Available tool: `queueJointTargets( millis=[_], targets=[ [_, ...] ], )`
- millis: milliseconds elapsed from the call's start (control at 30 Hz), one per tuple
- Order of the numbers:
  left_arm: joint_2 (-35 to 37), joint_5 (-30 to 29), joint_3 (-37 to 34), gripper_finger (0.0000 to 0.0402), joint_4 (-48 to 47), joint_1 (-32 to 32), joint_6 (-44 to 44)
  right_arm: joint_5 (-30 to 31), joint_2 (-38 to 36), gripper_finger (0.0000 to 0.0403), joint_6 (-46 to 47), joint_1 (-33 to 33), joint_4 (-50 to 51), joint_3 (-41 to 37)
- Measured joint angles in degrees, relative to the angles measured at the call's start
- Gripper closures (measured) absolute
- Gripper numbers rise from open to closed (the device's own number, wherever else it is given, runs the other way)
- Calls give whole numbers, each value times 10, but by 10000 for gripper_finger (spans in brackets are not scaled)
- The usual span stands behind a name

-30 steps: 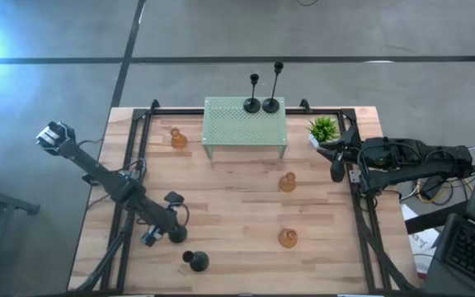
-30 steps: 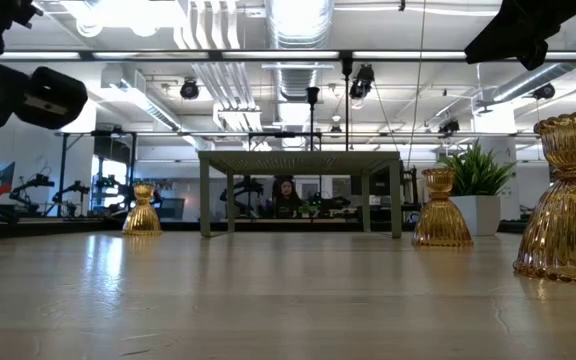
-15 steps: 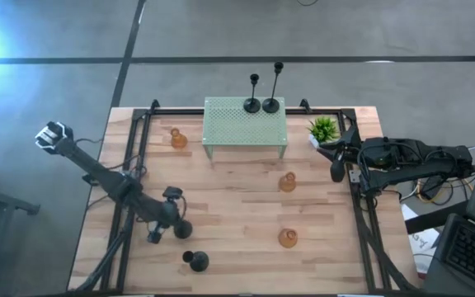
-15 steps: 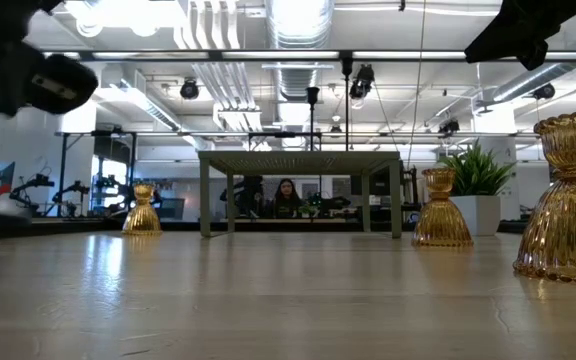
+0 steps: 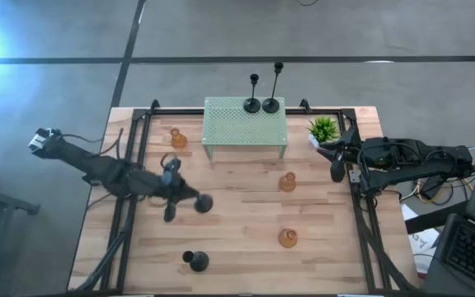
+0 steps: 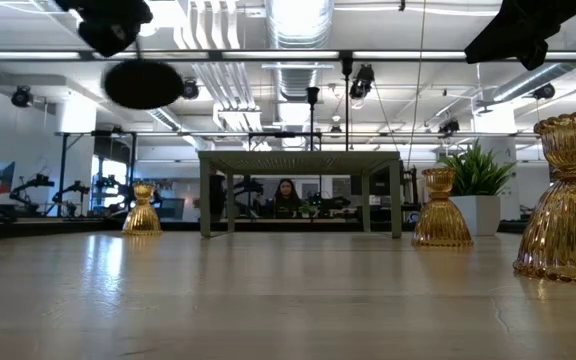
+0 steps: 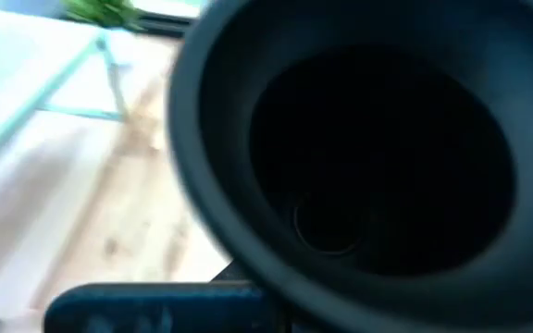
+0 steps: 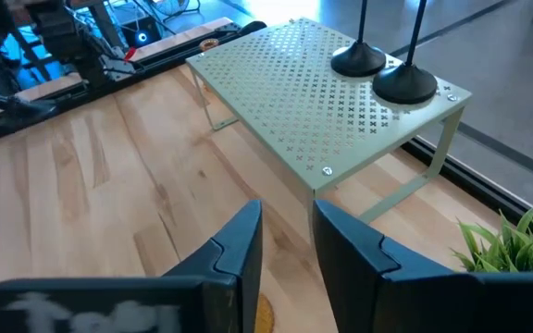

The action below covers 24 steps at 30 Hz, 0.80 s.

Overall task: Pick & Place candle stick holders
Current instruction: Put the top black candle holder on the shelf aligned with the other black candle holders

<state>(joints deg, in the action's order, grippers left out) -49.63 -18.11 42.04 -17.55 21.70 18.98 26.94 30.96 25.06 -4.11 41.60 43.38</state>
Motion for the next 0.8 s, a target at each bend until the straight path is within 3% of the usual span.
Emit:
queueJointTargets(
  millis=[333, 800],
  targets=[
    [-42, 18, 90, 385, 3, -131, -40, 0, 0, 309, 0, 0, 0, 0],
    [-145, 20, 169, 385, 76, -260, -84, 0, 0, 335, 0, 0, 0, 0]
  ],
)
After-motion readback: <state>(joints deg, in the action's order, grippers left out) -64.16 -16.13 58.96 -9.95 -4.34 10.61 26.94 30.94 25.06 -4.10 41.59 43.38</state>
